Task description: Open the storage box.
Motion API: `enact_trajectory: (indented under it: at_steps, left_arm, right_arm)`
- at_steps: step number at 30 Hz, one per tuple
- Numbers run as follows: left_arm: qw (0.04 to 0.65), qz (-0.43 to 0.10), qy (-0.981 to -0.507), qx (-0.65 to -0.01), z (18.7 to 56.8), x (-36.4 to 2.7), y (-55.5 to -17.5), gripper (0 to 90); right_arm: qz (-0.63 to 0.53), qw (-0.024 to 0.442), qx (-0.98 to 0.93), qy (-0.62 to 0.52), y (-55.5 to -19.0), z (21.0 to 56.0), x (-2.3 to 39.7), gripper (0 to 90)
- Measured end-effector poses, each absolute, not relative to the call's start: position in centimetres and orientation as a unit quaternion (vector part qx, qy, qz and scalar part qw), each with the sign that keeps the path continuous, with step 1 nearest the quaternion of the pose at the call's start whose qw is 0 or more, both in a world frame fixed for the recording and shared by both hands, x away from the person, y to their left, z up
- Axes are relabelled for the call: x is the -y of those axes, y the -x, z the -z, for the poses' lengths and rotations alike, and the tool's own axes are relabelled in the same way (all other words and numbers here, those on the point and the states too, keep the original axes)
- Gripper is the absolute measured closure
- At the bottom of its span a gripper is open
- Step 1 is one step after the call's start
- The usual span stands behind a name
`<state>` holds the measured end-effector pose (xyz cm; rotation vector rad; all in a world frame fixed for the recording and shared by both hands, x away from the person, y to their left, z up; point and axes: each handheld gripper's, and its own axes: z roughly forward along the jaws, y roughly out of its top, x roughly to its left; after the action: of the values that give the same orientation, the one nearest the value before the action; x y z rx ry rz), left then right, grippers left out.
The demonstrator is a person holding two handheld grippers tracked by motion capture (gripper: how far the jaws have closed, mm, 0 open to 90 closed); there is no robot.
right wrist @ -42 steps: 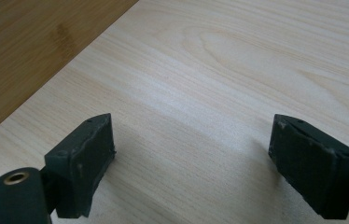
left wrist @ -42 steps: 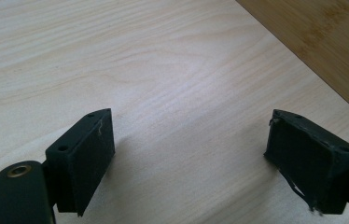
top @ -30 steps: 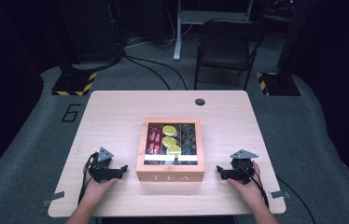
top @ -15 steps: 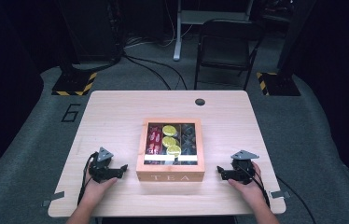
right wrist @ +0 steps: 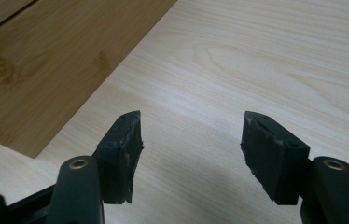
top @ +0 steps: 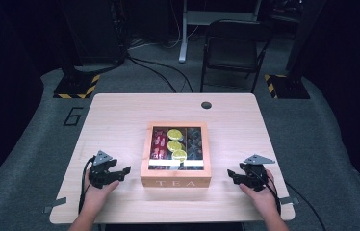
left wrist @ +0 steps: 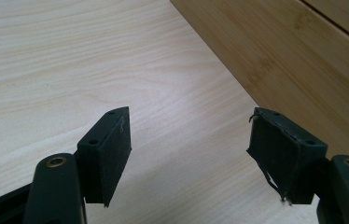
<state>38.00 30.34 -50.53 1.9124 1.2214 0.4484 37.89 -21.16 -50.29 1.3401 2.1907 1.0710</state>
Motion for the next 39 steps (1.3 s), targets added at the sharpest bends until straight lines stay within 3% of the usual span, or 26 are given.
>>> enact_trajectory:
  at_steps: [7,39]
  left_arm:
    - [0.414,-0.161,-0.748,-0.494,49.8,-30.5,-37.4,34.4]
    - [0.448,-0.162,-0.77,-0.424,46.6,-27.8,-33.5,34.6]
  right_arm:
    - [-0.379,0.171,-0.778,-0.471,-37.7,50.0,21.2,39.3]
    - [-0.425,0.191,-0.811,-0.353,-33.6,45.8,16.0,43.0]
